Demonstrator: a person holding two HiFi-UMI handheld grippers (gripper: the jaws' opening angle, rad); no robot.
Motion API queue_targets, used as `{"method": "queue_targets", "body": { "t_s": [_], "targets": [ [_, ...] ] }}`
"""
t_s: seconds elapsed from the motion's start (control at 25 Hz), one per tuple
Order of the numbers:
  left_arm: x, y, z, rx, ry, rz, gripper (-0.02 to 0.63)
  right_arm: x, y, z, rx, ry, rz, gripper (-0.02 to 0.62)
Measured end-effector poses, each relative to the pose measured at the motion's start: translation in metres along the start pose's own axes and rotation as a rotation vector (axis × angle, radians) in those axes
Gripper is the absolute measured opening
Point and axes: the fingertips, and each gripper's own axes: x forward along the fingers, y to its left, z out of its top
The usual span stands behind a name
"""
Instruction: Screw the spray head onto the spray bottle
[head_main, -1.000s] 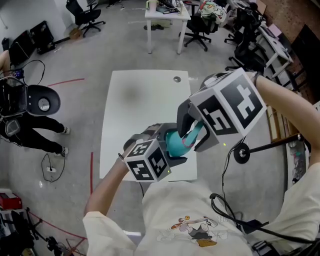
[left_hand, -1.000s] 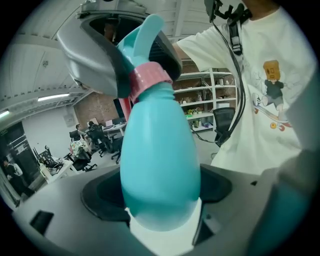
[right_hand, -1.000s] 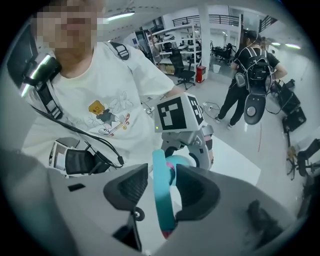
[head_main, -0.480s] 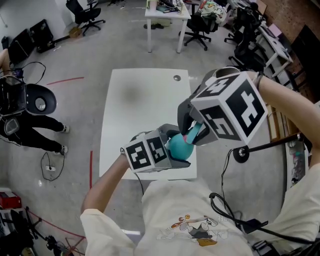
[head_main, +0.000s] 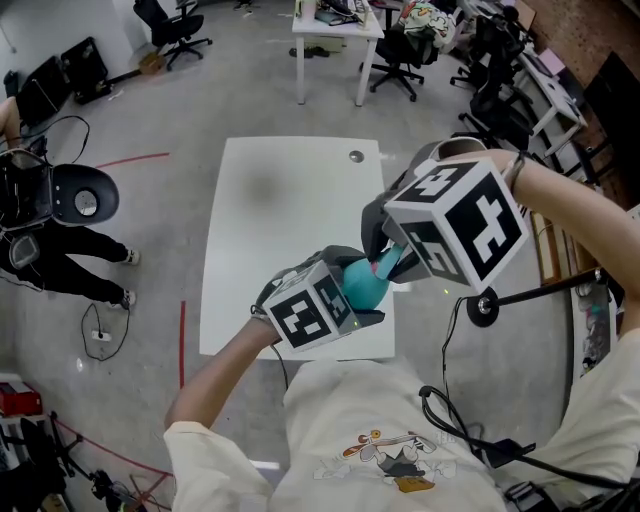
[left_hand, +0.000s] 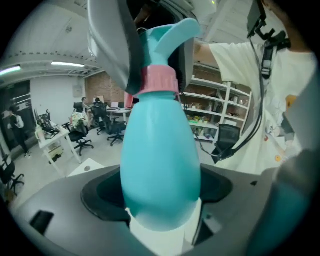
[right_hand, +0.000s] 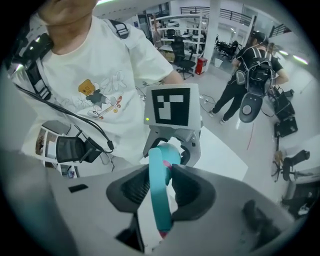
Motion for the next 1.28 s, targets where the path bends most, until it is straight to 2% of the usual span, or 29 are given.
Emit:
{"method": "queue_targets", "body": {
  "t_s": [0.24, 0.52, 0.68, 0.84, 1.0, 1.12, 1.28],
  "targets": [
    [0.005, 0.042, -0.005, -0.069, -0.025, 0.236, 0.411, 0.007, -0.026, -0.018, 0.161, 0.000, -0.076, 0.128],
    [0.013, 0.083, -0.018, -0.155, -0.015, 0.498, 0.411, 0.018, -0.051, -0.031, 0.426, 0.008, -0.167, 0.129],
    [0.007, 0.100, -0.023, -0.209, -0.035, 0.631, 0.411, 0.019, -0.066, -0.034, 0.578, -0.031, -0.211, 0.129],
    [-0.010, 0.119, -0.031, -0.202, 0.013, 0.831, 0.411, 0.013, -0.083, -0.028, 0.712, -0.116, -0.253, 0.129],
    [-0.027, 0.131, -0.037, -0.181, 0.049, 1.004, 0.411, 0.015, -0.087, -0.036, 0.958, -0.186, -0.260, 0.129],
    [-0.033, 0.136, -0.039, -0.169, 0.056, 1.075, 0.411, 0.015, -0.091, -0.037, 1.130, -0.261, -0.262, 0.129],
    [-0.033, 0.137, -0.042, -0.178, 0.044, 1.080, 0.411, 0.016, -0.092, -0.037, 1.322, -0.344, -0.237, 0.129]
  ]
}}
